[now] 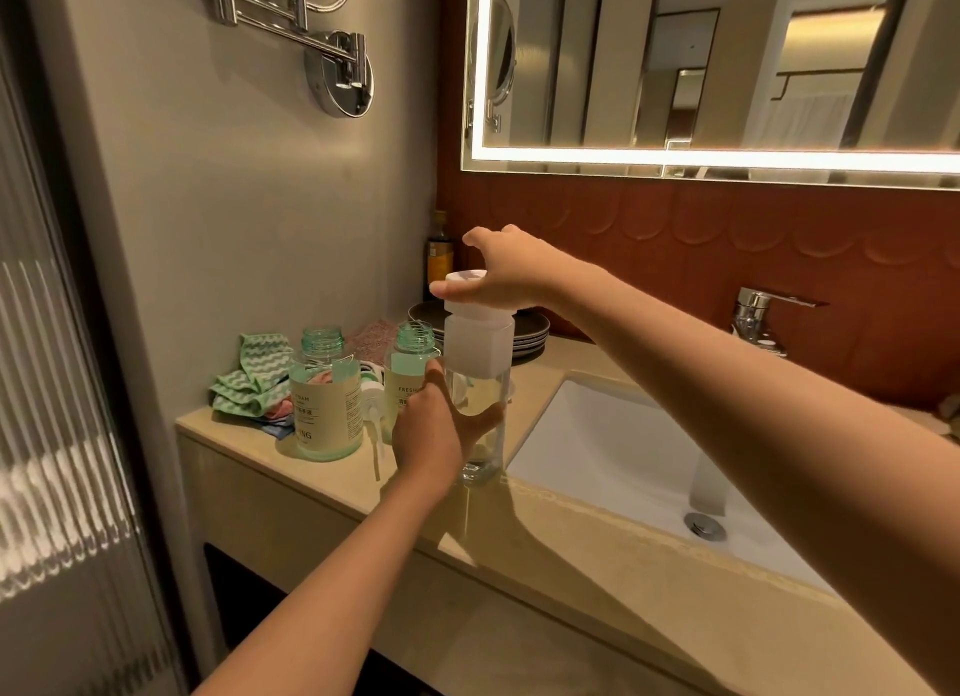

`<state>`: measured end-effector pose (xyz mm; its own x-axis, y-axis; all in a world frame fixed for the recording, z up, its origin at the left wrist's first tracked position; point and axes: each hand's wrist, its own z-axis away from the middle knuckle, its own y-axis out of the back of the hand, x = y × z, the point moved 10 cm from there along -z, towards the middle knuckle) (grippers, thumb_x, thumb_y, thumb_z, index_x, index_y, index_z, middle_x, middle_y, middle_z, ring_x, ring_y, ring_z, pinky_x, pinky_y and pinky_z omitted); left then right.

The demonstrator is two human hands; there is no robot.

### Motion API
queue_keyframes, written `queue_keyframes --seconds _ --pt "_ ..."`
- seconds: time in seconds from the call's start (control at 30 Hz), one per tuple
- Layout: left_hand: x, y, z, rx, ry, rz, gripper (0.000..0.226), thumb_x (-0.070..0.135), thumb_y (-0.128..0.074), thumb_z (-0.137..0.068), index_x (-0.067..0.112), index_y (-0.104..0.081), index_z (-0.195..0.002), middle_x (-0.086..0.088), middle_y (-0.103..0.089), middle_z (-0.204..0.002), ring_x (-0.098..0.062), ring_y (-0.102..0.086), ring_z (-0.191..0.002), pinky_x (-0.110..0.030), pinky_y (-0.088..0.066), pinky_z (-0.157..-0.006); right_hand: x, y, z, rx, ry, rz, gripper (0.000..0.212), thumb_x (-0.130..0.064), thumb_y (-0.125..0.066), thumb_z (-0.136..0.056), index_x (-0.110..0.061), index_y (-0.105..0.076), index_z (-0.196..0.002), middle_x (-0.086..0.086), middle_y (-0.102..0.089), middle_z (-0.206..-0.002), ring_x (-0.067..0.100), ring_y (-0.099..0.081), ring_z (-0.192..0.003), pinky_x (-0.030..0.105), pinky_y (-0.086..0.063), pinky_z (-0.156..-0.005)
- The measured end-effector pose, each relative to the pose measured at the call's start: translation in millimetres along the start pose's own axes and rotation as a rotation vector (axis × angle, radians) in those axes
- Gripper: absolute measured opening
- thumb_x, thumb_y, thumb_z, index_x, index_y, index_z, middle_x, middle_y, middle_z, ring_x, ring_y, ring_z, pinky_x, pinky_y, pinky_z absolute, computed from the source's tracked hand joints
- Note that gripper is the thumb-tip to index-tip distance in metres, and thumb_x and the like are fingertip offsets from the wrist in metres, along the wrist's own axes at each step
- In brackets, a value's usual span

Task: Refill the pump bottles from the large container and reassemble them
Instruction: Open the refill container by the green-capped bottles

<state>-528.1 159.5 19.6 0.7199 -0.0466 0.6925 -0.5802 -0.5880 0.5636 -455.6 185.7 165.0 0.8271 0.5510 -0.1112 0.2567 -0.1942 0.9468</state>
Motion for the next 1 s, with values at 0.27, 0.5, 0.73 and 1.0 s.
queue_keyframes --seconds 0.27,0.5,0.73,1.0 --pt "2 0 1 0.001 -0.031 0.041 0.072 0.053 -0.071 -0.071 0.015 -0.04 -0.124 -0.009 -0.063 -0.107 -0.029 -0.06 -0.093 -0.032 -0.046 -0.063 3 -5 0 -0.032 0.054 -0.189 0.061 -0.034 -0.063 -0.087 -0.014 -0.039 -0.139 0.007 -0.045 -0.139 0.024 -0.047 -0.12 0.029 -0.044 -0.087" --pt "0 -1 -4 -0.019 -0.029 -0.018 0.06 0.04 -0.071 -0.079 0.018 -0.035 -0.121 -0.001 -0.059 -0.097 -0.024 -0.057 -0.081 -0.033 -0.048 -0.059 30 6 1 0.102 -0.055 -0.569 0.06 -0.026 -0.068 -0.083 -0.017 -0.04 -0.136 0.008 -0.046 -0.133 0.022 -0.049 -0.11 0.027 -0.052 -0.075" --pt "-2 9 -6 -0.032 -0.054 0.048 0.072 0.048 -0.076 -0.068 0.015 -0.041 -0.122 -0.006 -0.061 -0.103 -0.023 -0.057 -0.087 -0.038 -0.053 -0.068 95 -17 13 0.294 -0.195 -0.301 0.058 -0.031 -0.068 -0.083 -0.011 -0.044 -0.132 0.01 -0.051 -0.13 0.023 -0.049 -0.114 0.024 -0.041 -0.081" --pt "-8 8 -5 -0.035 -0.064 0.091 0.076 0.05 -0.075 -0.068 0.017 -0.04 -0.127 -0.006 -0.059 -0.117 -0.025 -0.056 -0.101 -0.04 -0.052 -0.078 134 -148 16 -0.05 -0.306 -0.173 0.052 -0.025 -0.071 -0.079 -0.01 -0.05 -0.124 0.01 -0.053 -0.124 0.023 -0.051 -0.107 0.031 -0.045 -0.083"
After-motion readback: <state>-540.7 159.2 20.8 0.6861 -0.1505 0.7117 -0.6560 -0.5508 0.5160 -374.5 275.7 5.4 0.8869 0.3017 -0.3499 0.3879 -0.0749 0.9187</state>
